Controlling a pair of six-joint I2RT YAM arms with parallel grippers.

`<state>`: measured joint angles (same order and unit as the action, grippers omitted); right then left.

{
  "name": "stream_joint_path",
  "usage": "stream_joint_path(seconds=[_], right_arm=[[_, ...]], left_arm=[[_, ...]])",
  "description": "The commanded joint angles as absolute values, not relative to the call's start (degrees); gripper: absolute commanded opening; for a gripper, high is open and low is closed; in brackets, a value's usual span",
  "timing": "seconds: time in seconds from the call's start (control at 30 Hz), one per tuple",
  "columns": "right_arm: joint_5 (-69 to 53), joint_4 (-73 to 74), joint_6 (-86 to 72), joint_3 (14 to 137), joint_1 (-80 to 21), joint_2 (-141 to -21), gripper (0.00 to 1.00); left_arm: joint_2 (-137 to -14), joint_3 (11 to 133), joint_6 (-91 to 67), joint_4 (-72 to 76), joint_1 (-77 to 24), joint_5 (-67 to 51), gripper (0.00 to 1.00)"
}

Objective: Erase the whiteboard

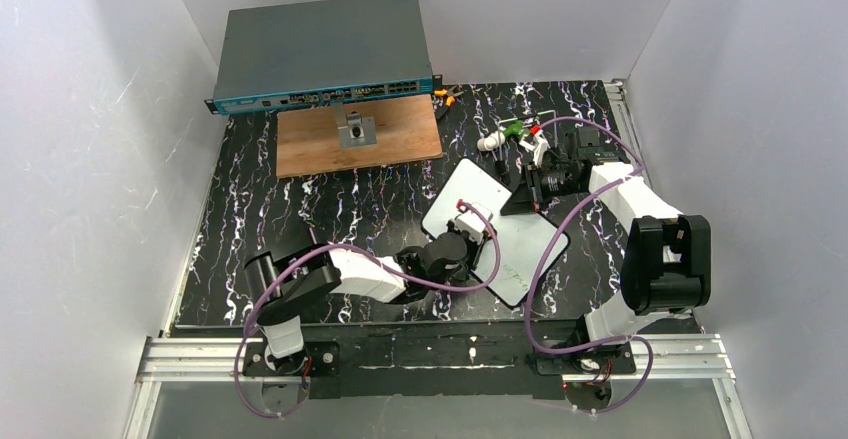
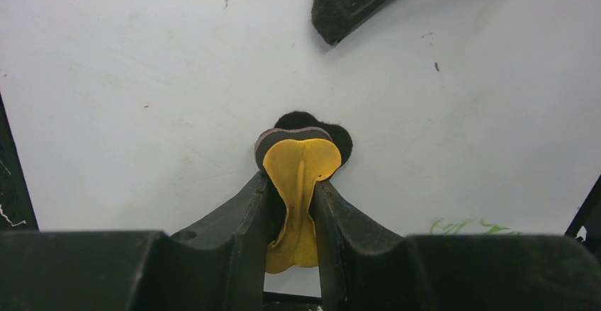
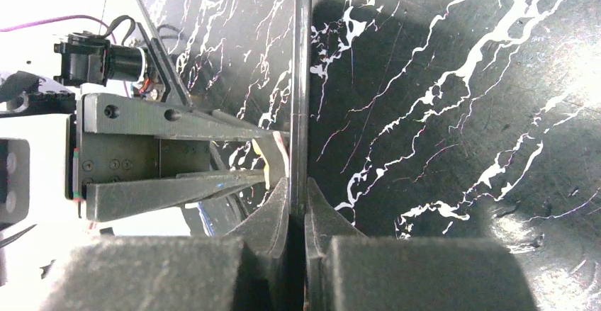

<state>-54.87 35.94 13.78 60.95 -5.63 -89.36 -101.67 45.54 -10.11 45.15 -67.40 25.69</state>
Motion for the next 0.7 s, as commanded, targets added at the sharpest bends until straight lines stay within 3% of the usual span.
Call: stream_joint_path(seconds=[0.0, 0.47, 0.67], right_arm=[[-62.03, 38.45, 14.86, 60.82, -6.5, -88.84, 0.01], [-62.05, 38.54, 15.03, 60.82, -6.52, -89.07, 0.01], [-62.14, 38.67, 15.21, 60.82, -6.5, -88.95, 0.01]], left_arm=[[-100.07, 42.37, -9.65, 45.23, -65.81, 27.83, 0.0], [-101.81, 41.61, -2.94, 52.13, -75.05, 21.84, 0.0], [-102.2, 39.77, -2.85, 54.4, -74.16, 27.64, 0.0]])
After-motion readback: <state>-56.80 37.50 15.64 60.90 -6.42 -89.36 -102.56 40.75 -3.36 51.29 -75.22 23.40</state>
